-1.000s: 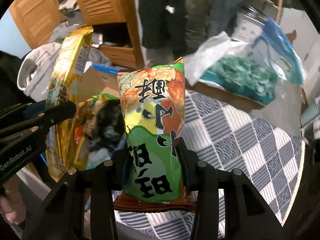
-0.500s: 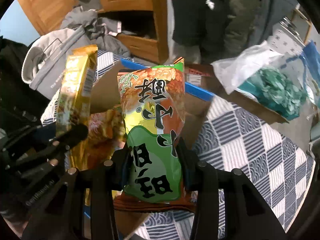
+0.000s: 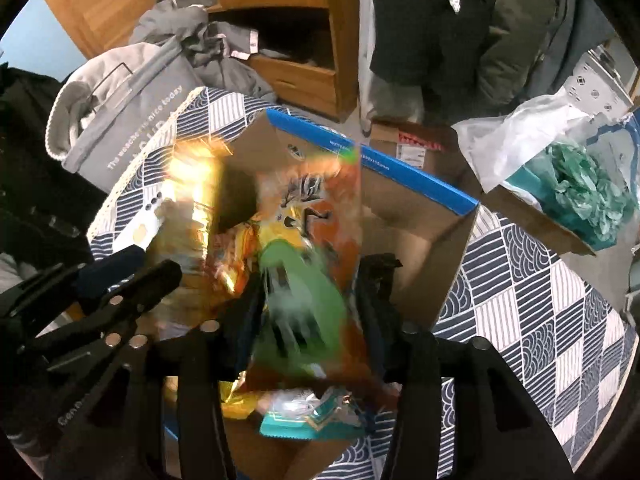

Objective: Organize snacks

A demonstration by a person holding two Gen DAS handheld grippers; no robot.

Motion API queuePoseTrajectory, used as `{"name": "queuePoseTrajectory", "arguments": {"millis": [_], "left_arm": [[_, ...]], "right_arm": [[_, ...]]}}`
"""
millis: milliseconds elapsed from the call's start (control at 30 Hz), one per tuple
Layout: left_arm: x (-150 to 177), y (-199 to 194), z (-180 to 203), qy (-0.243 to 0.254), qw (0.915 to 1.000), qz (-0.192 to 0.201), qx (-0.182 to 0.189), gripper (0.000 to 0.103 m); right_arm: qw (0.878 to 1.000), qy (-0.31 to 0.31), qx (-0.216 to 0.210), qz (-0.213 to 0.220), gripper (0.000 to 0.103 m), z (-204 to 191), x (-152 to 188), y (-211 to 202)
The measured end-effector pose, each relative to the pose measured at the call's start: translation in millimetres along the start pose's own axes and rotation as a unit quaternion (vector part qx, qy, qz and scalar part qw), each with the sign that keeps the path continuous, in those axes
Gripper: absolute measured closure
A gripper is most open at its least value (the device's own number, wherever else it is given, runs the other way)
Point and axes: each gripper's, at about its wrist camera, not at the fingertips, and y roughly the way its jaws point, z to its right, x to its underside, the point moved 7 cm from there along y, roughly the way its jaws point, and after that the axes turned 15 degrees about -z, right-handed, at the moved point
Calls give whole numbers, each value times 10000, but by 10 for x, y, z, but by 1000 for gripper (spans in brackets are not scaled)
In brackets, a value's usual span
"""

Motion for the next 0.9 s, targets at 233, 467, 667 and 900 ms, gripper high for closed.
{"name": "queuePoseTrajectory", "arguments": {"millis": [233,467,667,900], "left_arm": [[-13,-209,18,20,9997,226,-58,44],[25,-438,104,215,9982,506,-257,30],[78,-639,193,417,9951,759,-484,23],[207,-740,285,576,9943,755,-484,23]], "right_arm": [[9995,42,172,268,41,89,80,-230],[9976,99,341,587,38,199,261,-508],[9941,76,631,875,33,257,460,-725],[9905,-49,780,1130,32,269,660,-921]]}}
